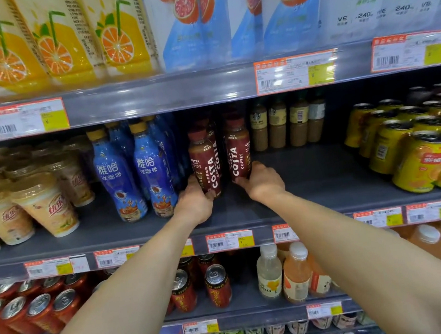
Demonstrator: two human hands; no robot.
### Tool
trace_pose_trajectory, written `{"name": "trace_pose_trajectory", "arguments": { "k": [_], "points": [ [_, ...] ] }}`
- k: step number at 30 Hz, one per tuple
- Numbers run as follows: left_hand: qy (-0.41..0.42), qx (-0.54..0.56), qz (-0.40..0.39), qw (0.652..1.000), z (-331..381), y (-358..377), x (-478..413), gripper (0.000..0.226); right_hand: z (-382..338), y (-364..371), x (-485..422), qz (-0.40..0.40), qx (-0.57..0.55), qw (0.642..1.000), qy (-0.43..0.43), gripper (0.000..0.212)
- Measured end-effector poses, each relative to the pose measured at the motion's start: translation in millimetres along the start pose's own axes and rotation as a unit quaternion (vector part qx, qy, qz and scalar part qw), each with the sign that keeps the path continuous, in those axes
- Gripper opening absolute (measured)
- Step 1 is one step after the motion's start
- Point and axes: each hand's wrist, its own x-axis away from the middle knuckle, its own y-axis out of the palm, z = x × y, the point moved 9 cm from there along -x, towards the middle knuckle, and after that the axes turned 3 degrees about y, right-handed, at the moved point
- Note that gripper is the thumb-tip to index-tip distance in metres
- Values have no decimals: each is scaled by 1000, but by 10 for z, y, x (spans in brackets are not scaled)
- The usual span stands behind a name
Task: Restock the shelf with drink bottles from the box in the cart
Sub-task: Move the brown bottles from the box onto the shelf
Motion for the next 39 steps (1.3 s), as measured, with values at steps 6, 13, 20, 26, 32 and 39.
{"name": "trace_pose_trajectory", "arguments": {
  "k": [6, 13, 20, 26, 32, 39],
  "points": [
    [-1, -6, -21, 1000, -29, 34, -72, 57, -10, 43, -89, 23, 38, 999, 0, 49],
    [5, 5, -40, 999, 3, 55, -127, 60, -17, 46, -117, 13, 48, 999, -1, 55],
    [-12, 57, 9, 998, -4, -70, -4, 81, 46, 25, 40, -19, 15, 1000, -11, 48],
    [37, 45, 66, 996, 101, -218, 383, 68, -2, -159, 451, 14, -23, 997, -75, 46],
    [120, 28, 79, 989, 276, -388, 1218, 50, 33, -543, 1231, 63, -3, 987, -151, 45],
    [109, 48, -15, 993, -66, 101, 2559, 35, 1040, -730, 2351, 46, 35, 996, -71, 26]
  ]
}}
